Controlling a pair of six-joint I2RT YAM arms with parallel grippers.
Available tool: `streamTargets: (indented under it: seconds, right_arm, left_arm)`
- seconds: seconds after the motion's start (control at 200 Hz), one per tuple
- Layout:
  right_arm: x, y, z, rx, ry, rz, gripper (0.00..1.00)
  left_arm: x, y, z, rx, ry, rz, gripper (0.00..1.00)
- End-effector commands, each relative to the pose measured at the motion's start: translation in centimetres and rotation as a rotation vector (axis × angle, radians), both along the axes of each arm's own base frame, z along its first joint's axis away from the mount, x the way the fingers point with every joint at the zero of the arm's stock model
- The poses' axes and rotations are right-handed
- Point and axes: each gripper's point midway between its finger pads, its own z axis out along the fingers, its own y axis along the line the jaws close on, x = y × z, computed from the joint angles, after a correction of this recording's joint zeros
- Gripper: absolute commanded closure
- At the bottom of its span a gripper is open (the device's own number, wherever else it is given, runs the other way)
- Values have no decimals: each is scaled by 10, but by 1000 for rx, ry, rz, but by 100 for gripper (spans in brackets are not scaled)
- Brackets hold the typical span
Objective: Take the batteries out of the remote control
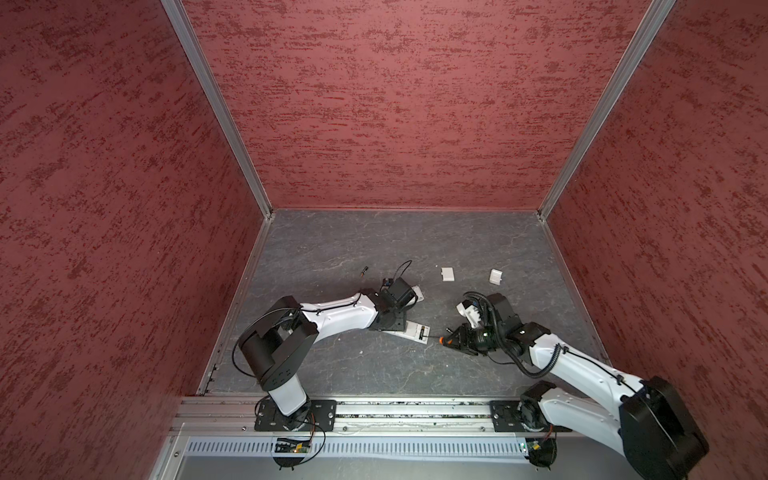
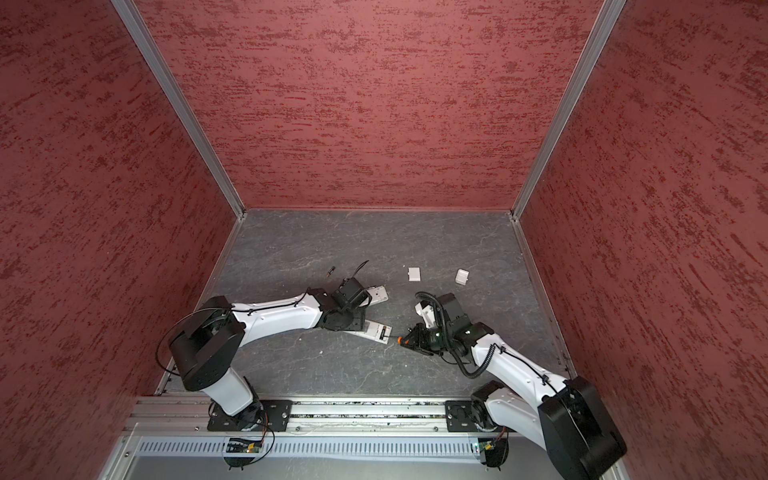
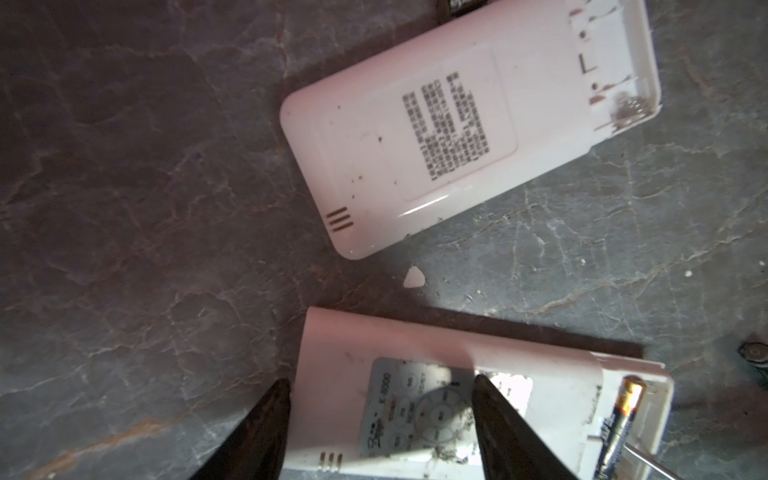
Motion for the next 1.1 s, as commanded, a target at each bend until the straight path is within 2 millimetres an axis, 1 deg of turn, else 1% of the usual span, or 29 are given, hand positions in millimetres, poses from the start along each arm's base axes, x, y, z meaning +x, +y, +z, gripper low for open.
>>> streamTargets:
  seconds: [0.0,0.291,0.756,1.097]
  right_arm:
    - [-1,8,10,56,-27,23,100]
    - [-2,9,15,67,-37,32,100]
    - [0,12,9,65,-18,45,100]
    - [1,14,9,67,-16,48,100]
  left_arm:
    - [-9,-5,-10,12,39,-25,32]
    - [-9,-4,-11,16,40,-17,32]
    - [-9,-6,-11,9,38,-14,32]
    - [-9,-6,-10,8,35,-9,32]
